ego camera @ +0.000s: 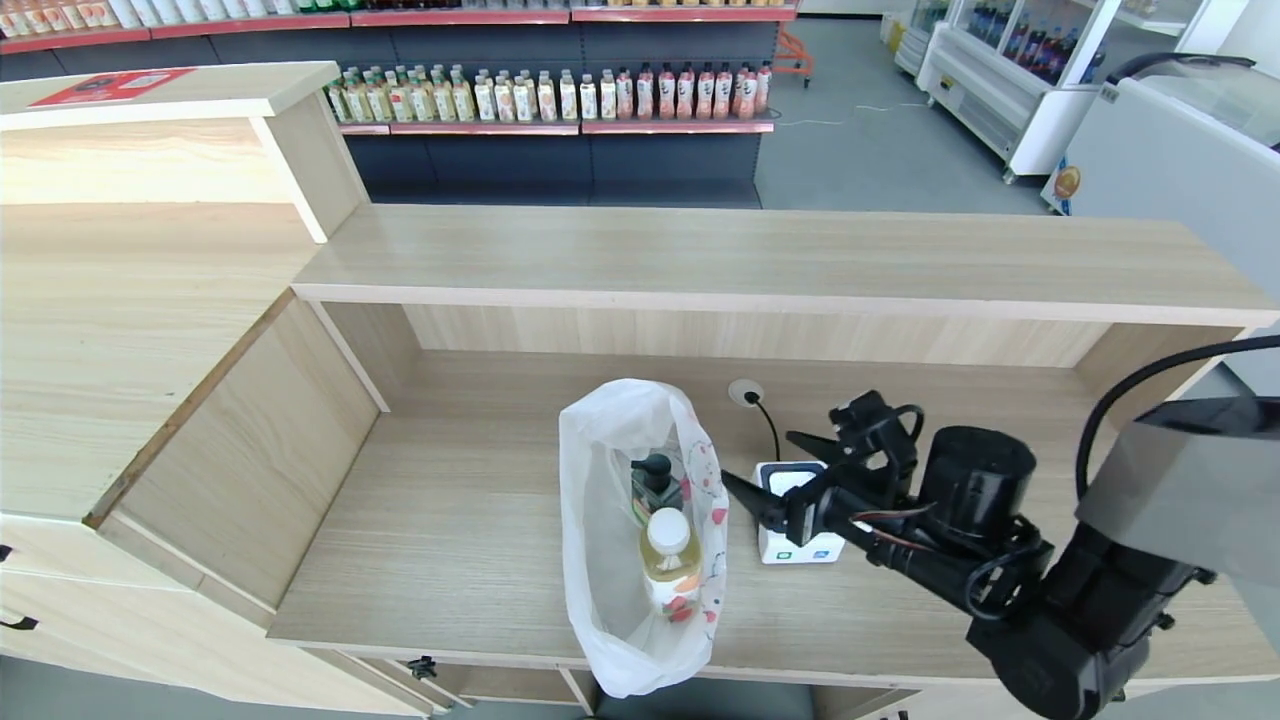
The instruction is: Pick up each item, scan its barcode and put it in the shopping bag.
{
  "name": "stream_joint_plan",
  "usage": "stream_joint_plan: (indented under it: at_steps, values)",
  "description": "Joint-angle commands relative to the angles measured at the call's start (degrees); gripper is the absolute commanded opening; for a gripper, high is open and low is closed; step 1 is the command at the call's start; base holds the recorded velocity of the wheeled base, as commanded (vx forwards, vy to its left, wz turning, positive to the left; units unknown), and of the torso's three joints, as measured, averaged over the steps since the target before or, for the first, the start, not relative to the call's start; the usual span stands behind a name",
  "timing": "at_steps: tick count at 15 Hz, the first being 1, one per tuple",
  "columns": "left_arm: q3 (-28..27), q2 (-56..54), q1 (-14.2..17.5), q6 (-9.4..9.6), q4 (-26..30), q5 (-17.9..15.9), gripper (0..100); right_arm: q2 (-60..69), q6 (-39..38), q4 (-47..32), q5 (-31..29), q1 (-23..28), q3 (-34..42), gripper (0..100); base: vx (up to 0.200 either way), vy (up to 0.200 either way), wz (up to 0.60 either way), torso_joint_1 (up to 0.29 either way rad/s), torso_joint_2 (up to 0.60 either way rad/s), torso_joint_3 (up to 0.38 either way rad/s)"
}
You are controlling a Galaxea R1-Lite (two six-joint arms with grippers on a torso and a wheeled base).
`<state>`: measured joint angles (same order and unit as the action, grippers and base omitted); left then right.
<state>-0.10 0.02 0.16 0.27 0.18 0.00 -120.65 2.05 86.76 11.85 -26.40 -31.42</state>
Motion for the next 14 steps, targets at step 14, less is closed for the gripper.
stream_joint_plan:
  at_steps: [14]
  values:
    - [0.0, 0.0, 0.0, 0.0, 0.0, 0.0, 100, 57.3, -0.4, -30.2, -3.9, 34.4, 31.4, 100, 0.0, 0.0, 0.0, 0.0, 0.0, 0.0]
